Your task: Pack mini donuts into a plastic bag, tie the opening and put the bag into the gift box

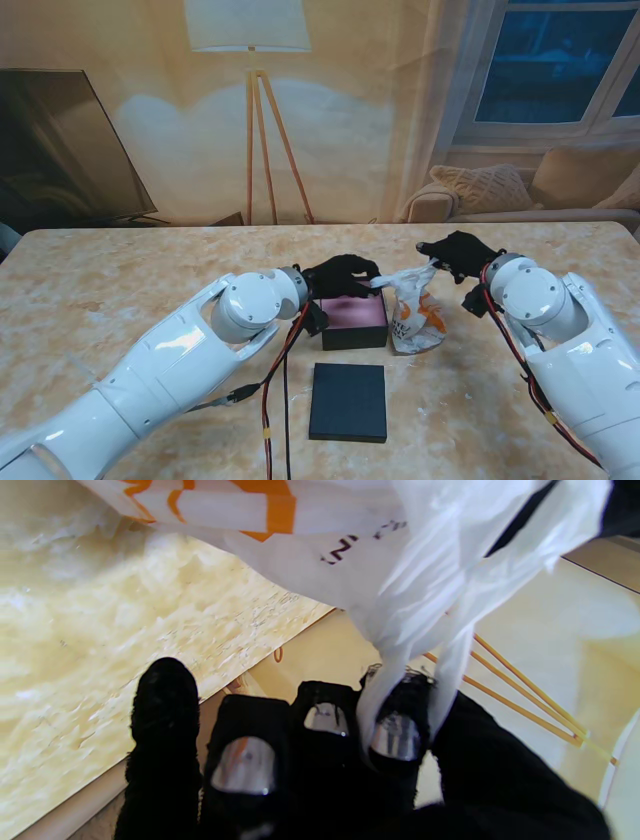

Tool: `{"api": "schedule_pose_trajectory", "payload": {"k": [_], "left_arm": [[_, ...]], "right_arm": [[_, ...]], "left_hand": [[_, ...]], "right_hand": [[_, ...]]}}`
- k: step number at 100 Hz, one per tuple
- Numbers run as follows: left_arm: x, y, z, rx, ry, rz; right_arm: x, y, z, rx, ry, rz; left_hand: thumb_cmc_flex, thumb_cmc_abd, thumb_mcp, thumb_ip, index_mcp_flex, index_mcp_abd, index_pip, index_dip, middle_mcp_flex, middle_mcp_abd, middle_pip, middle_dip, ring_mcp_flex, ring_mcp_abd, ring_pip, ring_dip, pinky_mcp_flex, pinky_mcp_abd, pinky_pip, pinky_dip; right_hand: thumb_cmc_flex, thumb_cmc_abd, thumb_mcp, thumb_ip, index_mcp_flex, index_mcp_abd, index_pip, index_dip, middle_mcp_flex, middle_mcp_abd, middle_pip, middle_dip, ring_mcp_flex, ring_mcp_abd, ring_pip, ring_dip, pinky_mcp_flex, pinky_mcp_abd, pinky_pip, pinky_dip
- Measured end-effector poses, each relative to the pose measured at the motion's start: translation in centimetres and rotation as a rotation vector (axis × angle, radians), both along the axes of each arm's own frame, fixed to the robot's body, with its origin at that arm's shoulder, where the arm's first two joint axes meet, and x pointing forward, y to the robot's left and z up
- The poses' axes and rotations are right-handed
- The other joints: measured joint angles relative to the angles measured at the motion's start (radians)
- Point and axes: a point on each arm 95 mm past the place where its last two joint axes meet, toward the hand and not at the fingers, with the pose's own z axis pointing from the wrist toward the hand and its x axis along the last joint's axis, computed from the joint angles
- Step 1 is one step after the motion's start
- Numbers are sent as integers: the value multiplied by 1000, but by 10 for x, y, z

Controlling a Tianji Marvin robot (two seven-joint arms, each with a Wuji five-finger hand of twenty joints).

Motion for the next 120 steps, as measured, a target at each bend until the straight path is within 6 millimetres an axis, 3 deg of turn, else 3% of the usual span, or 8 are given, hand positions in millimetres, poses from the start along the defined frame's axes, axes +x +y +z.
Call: {"api": "schedule_pose_trajectory", "payload": {"k": [57, 120], "left_arm": [[0, 1, 0, 77, -82, -63], [5, 3, -2, 197, -170, -117]], "right_arm": [[9, -1, -8, -79, -38, -36], [18, -5, -17, -311, -118, 7]], "left_hand": [[-12, 0, 1, 0, -1, -16, -1, 0, 0, 0, 0, 0, 0, 0, 0, 0, 6, 0, 1, 0], [-31, -2, 6, 0, -43, -65, -46, -13, 1, 0, 1, 0, 0, 0, 0, 0, 7, 0, 4, 0]], "right_hand": [[12, 0, -23, -9, 14, -16, 0, -15, 17, -4, 0, 1, 12, 0, 5, 0, 12, 0, 11, -10], [14, 0, -36, -22, 22, -57, -3, -20, 19, -16, 0, 1, 16, 0, 6, -2, 19, 0, 13, -19]]}}
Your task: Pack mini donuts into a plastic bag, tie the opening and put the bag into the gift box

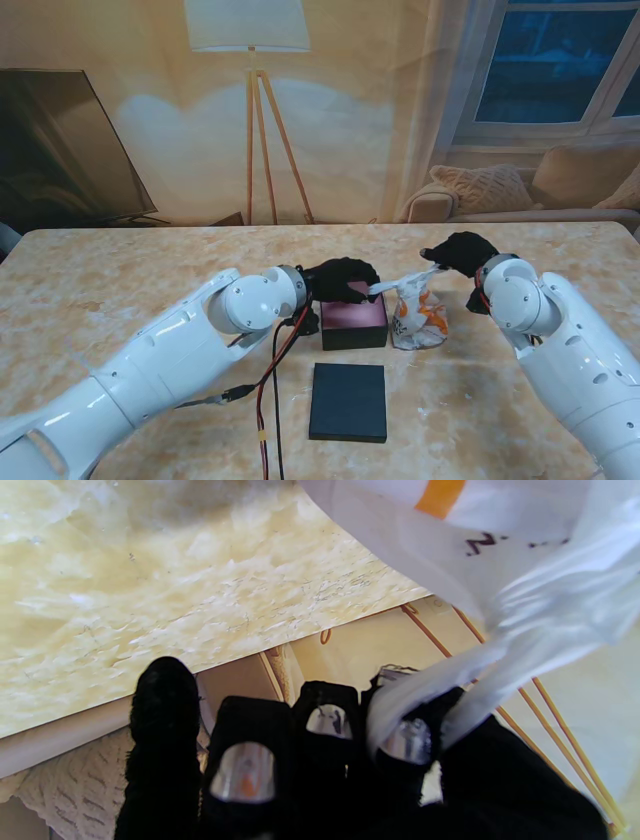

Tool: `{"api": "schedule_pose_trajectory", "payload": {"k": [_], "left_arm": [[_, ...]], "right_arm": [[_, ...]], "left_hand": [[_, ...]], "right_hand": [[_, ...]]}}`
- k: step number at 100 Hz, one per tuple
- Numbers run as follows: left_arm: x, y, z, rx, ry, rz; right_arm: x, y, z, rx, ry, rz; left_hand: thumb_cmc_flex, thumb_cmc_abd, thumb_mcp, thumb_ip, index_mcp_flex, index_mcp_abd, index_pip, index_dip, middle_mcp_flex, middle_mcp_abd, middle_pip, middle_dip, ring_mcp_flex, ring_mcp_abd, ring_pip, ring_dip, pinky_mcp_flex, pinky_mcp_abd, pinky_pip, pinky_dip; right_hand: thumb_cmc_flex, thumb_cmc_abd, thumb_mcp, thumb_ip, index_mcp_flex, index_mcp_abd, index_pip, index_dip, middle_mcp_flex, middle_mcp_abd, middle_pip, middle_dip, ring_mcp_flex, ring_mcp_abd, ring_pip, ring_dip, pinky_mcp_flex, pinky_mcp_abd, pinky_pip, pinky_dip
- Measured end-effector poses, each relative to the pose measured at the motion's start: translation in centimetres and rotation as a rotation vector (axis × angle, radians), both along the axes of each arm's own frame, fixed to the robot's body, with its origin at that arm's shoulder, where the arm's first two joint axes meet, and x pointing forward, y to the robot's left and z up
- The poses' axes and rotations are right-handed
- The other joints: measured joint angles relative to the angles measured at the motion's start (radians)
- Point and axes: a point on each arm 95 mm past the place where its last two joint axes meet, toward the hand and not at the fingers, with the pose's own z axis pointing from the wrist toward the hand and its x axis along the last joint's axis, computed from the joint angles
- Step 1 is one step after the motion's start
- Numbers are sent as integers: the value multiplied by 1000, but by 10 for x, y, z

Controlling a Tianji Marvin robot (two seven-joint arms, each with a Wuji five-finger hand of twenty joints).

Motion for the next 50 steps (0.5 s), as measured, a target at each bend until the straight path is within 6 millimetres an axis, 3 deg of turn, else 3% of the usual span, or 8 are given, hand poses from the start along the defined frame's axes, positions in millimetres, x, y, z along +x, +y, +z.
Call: {"api": "schedule_pose_trajectory", "payload": {"k": [45, 50], "left_arm": [[4, 2, 1, 89, -50, -47], [5, 2, 1, 90, -49, -47]], "right_arm": [[5, -2, -4, -66, -27, 1], [5, -2, -4, -54, -30, -2]], "left_hand": [[-2, -1, 2, 0, -11, -34, -37, -4, 13, -1, 12, 0, 0, 0, 0, 0, 0, 0, 8, 0], [-2, -1, 0, 0, -11, -34, -45, -37, 14, -1, 11, 0, 0, 0, 0, 0, 0, 0, 9, 0]], "right_hand": [[-3, 0, -10, -1, 1, -24, -14, -7, 0, -4, 0, 0, 0, 0, 0, 0, 3, 0, 3, 0], [4, 4, -26, -4, 0, -24, -19, -7, 0, -4, -4, 0, 0, 0, 0, 0, 3, 0, 4, -2]]}}
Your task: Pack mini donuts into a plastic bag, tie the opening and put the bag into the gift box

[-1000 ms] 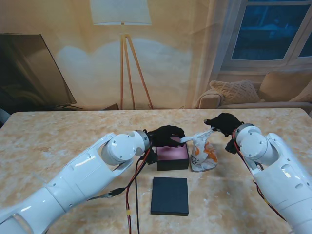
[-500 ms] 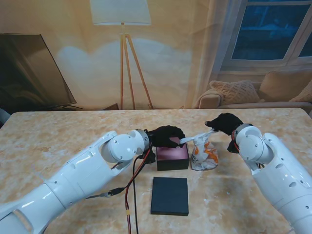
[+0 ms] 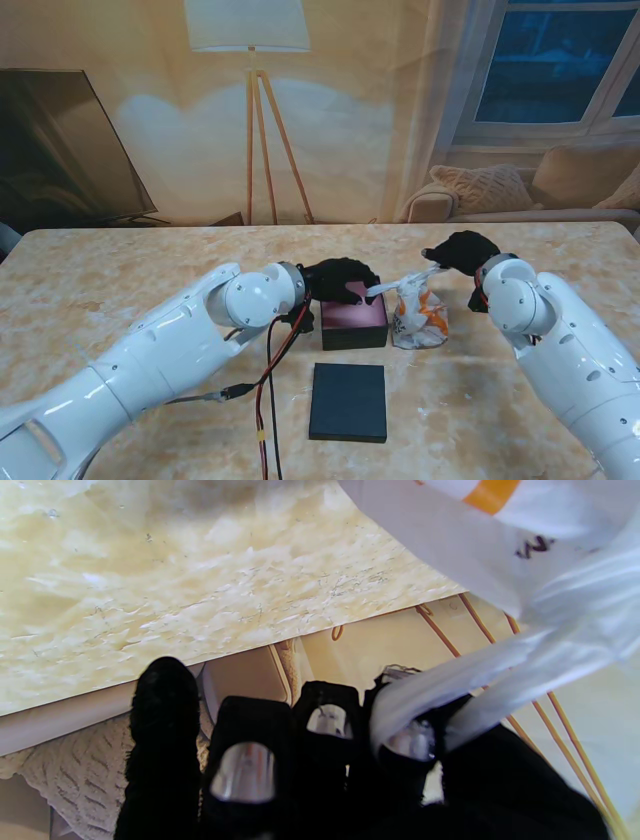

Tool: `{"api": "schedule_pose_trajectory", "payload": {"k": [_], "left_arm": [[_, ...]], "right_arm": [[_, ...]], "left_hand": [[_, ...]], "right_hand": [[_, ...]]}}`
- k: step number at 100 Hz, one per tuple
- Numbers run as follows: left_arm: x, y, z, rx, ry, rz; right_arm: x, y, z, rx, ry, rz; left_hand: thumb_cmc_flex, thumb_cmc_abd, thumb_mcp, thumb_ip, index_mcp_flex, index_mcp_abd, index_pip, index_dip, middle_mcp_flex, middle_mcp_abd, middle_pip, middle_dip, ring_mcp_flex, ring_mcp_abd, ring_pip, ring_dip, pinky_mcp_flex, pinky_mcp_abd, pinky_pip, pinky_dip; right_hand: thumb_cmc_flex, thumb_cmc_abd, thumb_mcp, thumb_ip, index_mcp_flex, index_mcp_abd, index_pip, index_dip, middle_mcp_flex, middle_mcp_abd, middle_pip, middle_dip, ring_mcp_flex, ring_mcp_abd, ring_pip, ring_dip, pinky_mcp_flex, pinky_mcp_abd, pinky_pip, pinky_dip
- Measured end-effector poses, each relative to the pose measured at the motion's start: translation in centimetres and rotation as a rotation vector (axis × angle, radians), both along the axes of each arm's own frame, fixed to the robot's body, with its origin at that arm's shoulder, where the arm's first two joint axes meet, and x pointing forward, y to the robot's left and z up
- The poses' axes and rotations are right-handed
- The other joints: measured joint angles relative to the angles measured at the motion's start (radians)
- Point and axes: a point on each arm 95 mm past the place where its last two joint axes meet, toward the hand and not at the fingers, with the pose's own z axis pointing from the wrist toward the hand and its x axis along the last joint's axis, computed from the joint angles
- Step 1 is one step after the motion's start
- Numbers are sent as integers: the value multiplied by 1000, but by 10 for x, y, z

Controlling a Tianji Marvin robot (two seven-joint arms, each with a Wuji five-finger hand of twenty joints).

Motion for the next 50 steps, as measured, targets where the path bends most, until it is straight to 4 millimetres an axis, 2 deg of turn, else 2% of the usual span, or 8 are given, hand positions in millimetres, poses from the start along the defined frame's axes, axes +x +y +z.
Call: {"api": "schedule_pose_trajectory", "payload": {"k": [8, 18, 21, 25, 30, 37, 44, 50], "left_arm": [[1, 0, 0, -5, 7, 4], [2, 2, 0, -13, 8, 14], [2, 2, 1, -16, 8, 17], [2, 3, 1, -21, 10, 23], [3, 5, 2, -30, 14, 33], [3, 6, 2, -40, 15, 45], [3, 7, 2, -44, 11, 51], [3, 7, 1, -46, 9, 52]], "right_arm": [[0, -2, 1, 91, -2, -20], [-3, -7, 5, 155, -23, -38], [-4, -8, 6, 150, -30, -34], [-6, -10, 8, 145, -36, -24], [-9, -12, 10, 165, -25, -4], [-14, -13, 13, 232, 16, 18], [-18, -13, 15, 226, 16, 42], [-20, -14, 17, 191, 0, 58]], "left_hand": [[0, 1, -31, 0, -2, 8, -32, -100, 1, 0, 0, 0, 1, 0, 0, 0, 0, 0, 27, 0], [-19, 1, -72, 0, -49, 80, -134, -249, 1, 0, -1, 0, 19, 9, 15, 0, 0, 10, 48, 0], [-31, 1, -77, 0, -49, 103, -178, -303, 1, 0, -2, 0, 20, 10, 15, 0, -3, 11, 65, 0], [-63, 10, -86, 0, -48, 149, -258, -376, 1, 1, -2, 0, 20, 11, 15, 0, -5, 12, 77, 0], [-110, 39, -86, 13, -45, 205, -366, -441, 2, 5, -2, 0, 22, 15, 15, 0, -11, 14, 104, 0], [-169, 65, -85, 62, -24, 268, -483, -519, 5, 12, -4, 0, 28, 23, 15, 0, -22, 21, 143, -18], [-193, 64, -85, 70, -22, 296, -555, -573, 12, 14, -11, 0, 28, 26, 15, 0, -31, 23, 170, -25], [-215, 64, -85, 70, -22, 301, -577, -589, 12, 16, -11, 0, 28, 33, 15, 0, -34, 24, 184, -26]], "right_hand": [[60, 22, -87, -29, -61, 26, -77, -37, -45, 29, -74, -29, -37, 1, -34, -9, -35, 6, -4, -1], [105, 24, -143, -52, -180, 82, -252, -129, -129, 98, -201, -82, -126, 16, -141, -26, -80, 7, -26, -2], [118, 32, -167, -54, -222, 94, -312, -175, -172, 109, -248, -104, -154, 21, -183, -28, -95, 10, -39, -2], [134, 30, -165, -70, -285, 118, -376, -241, -211, 152, -299, -130, -192, 28, -240, -40, -118, 17, -61, -2], [167, 5, -161, -94, -377, 150, -446, -335, -232, 156, -347, -155, -226, 40, -301, -51, -139, 19, -85, -2], [171, -5, -162, -104, -477, 183, -513, -465, -271, 179, -398, -192, -258, 55, -367, -66, -153, 31, -104, -1], [171, -5, -167, -105, -546, 184, -572, -553, -300, 180, -458, -223, -290, 65, -432, -82, -172, 33, -119, 2], [171, -5, -173, -105, -569, 184, -592, -593, -302, 193, -486, -245, -299, 72, -464, -92, -179, 42, -125, 2]]}}
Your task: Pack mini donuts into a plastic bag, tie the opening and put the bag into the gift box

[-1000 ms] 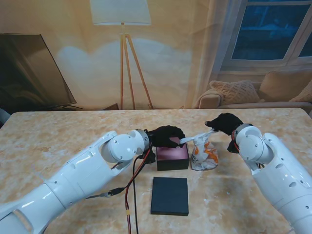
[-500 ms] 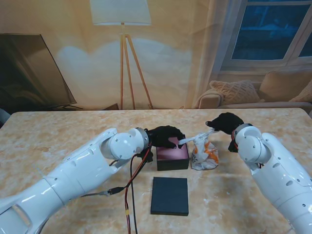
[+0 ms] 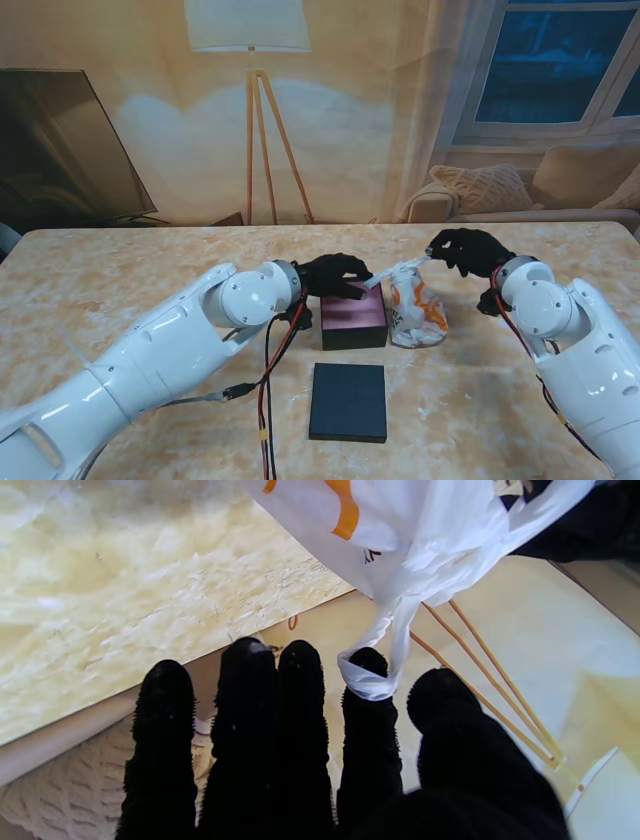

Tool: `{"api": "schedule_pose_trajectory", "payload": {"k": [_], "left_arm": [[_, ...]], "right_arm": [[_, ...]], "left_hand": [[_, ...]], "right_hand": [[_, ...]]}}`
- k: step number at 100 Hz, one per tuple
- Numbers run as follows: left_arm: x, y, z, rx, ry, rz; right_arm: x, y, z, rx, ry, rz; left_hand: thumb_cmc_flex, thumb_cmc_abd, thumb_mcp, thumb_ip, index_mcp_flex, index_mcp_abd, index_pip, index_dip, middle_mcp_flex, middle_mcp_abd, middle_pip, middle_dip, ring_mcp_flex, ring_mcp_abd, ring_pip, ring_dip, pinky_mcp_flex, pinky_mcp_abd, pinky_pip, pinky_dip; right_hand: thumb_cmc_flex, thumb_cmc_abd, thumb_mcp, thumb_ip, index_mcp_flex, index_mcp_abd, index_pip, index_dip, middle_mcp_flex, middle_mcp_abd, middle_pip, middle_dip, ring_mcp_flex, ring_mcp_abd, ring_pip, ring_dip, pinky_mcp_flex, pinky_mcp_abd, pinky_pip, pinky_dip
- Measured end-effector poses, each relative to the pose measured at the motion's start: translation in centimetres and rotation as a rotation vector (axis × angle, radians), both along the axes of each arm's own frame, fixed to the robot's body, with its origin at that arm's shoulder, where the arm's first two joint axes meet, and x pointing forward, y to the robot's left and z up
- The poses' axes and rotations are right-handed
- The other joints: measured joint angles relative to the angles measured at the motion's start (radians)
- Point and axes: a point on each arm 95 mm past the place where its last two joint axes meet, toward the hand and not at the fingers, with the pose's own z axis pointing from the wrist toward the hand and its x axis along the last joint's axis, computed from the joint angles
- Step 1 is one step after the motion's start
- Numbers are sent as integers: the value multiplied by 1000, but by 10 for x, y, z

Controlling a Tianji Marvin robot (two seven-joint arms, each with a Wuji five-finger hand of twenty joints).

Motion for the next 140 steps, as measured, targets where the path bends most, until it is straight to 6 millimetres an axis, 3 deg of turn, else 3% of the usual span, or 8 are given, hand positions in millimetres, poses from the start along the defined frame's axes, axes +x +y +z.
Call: {"api": "schedule_pose_trajectory", "payload": {"k": [19, 22, 33, 44, 54, 71, 90, 140], "left_arm": [[0, 0, 1, -8, -7, 4], [0, 1, 1, -11, -9, 6], [-2, 0, 3, -17, -24, 10], [-3, -1, 4, -20, -34, 9], [-3, -1, 5, -24, -36, 10], [-3, -1, 6, -26, -45, 15], [-4, 0, 7, -37, -67, 29], [1, -5, 9, -14, -110, 3]], "right_arm": [[-13, -2, 8, 17, -19, 32], [-15, -2, 9, 12, -21, 44], [-23, -3, 13, -26, -45, 68], [-27, -4, 14, -62, -66, 78], [-30, -4, 15, -111, -89, 91], [-30, -4, 17, -130, -113, 96], [-29, -4, 20, -104, -166, 71], [-29, -2, 17, -98, -162, 59]], "left_hand": [[-17, 0, -3, 0, 2, 0, -20, -9, 0, 0, 0, 0, 3, 0, 0, 0, -13, 0, 49, -11], [-29, 0, -15, 0, 1, 25, -22, -9, 0, 1, 0, 0, 10, 1, 14, 0, -13, 0, 54, -12], [-56, 1, -51, 0, -60, 85, -43, 9, 1, 15, 4, 4, 22, 17, 29, 2, -11, 2, 94, -21], [-80, 1, -54, 0, -134, 105, -88, 7, 1, 39, 7, 5, 32, 46, 51, 12, -10, 13, 113, -24], [-91, 1, -54, 0, -149, 117, -112, 5, 1, 58, 8, 5, 32, 55, 51, 12, -10, 16, 121, -34], [-91, 1, -54, 0, -150, 118, -124, -12, 1, 59, 8, 5, 32, 56, 51, 12, -10, 18, 136, -38], [-91, 37, -78, 1, -230, 111, -143, -21, 1, 59, 23, 11, 58, 57, 74, 14, -2, 19, 167, -49], [-89, 50, -113, 1, -291, -158, -80, -3, 10, 52, 22, 14, 80, 69, 76, 22, 10, 33, 195, -65]], "right_hand": [[6, 18, -27, 0, -60, 31, -74, -54, -58, 50, -126, -79, -41, 24, -112, -37, -20, 9, -23, 2], [3, 29, -35, 0, -61, 46, -97, -44, -65, 58, -138, -84, -41, 24, -121, -37, -20, 9, -27, 4], [-8, 66, -56, 0, -85, 78, -166, -25, -83, 85, -196, -118, -38, 26, -178, -74, 10, 13, -27, 11], [-10, 78, -68, 0, -85, 94, -217, -23, -83, 108, -269, -179, -37, 41, -272, -124, 18, 13, -30, 10], [-22, 100, -82, 1, -84, 116, -260, -23, -101, 115, -324, -219, -40, 53, -349, -153, 14, 13, -54, -5], [-22, 119, -106, 8, -84, 146, -319, -23, -147, 132, -369, -244, -65, 72, -450, -190, -15, 13, -86, -23], [-22, 125, -111, 9, -85, 218, -368, -56, -159, 139, -380, -257, -83, 76, -487, -193, -23, 13, -87, -23], [-22, 126, -117, 9, -85, 221, -375, -65, -195, 150, -372, -265, -98, 85, -483, -200, -43, 17, -87, -23]]}}
